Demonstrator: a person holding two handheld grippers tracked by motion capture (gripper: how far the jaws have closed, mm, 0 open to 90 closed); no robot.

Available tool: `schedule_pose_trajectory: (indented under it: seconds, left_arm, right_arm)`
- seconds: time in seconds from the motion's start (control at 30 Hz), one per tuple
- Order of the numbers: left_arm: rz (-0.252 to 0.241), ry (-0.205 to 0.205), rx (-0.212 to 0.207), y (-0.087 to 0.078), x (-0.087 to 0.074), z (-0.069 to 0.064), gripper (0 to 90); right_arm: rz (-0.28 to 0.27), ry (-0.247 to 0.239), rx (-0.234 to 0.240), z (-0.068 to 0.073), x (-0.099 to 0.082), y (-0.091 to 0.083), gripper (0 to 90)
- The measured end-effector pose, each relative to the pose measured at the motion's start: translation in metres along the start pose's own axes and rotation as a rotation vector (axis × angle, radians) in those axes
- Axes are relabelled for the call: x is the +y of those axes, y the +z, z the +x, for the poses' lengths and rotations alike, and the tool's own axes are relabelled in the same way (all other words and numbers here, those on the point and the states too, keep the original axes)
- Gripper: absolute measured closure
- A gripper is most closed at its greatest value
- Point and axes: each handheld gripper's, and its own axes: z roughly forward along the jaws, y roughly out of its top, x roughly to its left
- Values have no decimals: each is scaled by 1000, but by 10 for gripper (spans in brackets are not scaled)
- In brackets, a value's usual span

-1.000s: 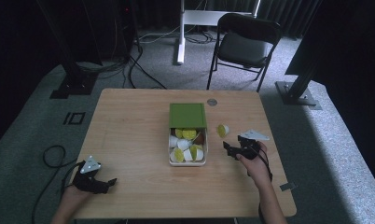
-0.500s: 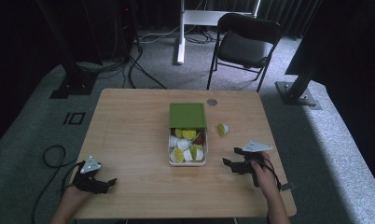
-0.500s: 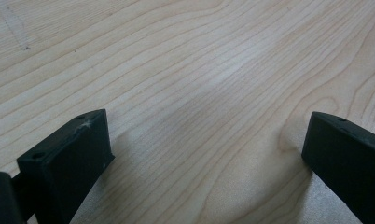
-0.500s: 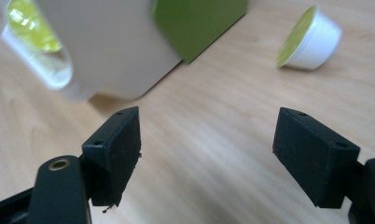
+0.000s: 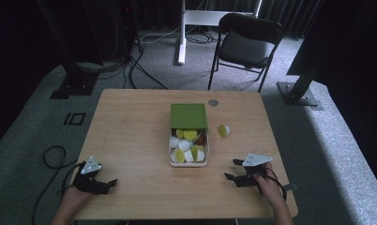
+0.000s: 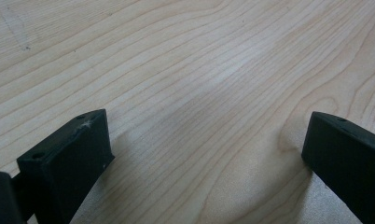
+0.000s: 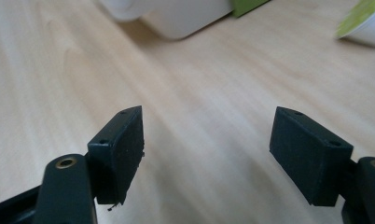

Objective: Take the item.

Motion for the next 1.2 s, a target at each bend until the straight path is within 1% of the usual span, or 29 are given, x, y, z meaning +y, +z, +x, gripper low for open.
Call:
schedule_pose_trajectory:
  seconds: [0.03,0.07,0.1,0.13,0.17,0.2,0.27,0.33,0.4,0.47,0.53,0.57,0.6,0.73,0.77,0.83,0.9,1.0,1.2]
  left_arm:
    - [0,0,0,0,0,0,21]
    - [0,0,0,0,0,0,21]
    - [0,0,0,0,0,0,21]
    - [0,0,0,0,0,0,21]
    - [0,0,0,0,0,0,21]
    - [0,0,0,0,0,0,21]
    - [0,0,0,0,0,0,21]
    - [0,0,0,0,0,0,21]
    - [0,0,0,0,0,0,21]
    - [0,0,0,0,0,0,21]
    - [0,0,0,0,0,0,21]
    - [0,1,0,0,0,0,21]
    - [0,0,0,0,0,0,21]
    - [0,-1,0,0,0,0,21]
    - [0,0,0,0,0,0,21]
    - [0,-1,0,0,0,0,21]
    - [-1,0,1,0,0,0,21]
    - [-1,0,1,0,0,0,21]
    - [-1,0,1,0,0,0,21]
  right_arm:
    - [0,-5,10,1,-1,0,260]
    - [1,-27,32,3,-3,-1,260]
    - [9,-30,54,4,-4,-2,260]
    - [11,-40,62,6,-5,-2,260]
    - [11,-65,70,8,-7,-3,260]
    - [18,-78,83,9,-8,-4,260]
    - [21,-83,91,10,-8,-5,260]
    - [28,-110,131,14,-12,-8,260]
    - [42,-123,130,15,-14,-9,260]
    - [58,-148,129,16,-16,-10,260]
    - [66,-138,125,17,-17,-11,260]
    - [80,-152,117,17,-18,-12,260]
    - [90,-162,119,17,-19,-12,256]
    - [91,-152,128,20,-21,-15,243]
    - [92,-149,131,20,-22,-16,226]
    - [103,-168,130,23,-24,-17,169]
    - [115,-180,141,28,-25,-18,126]
    - [115,-194,158,30,-27,-19,125]
    - [116,-194,158,30,-27,-19,125]
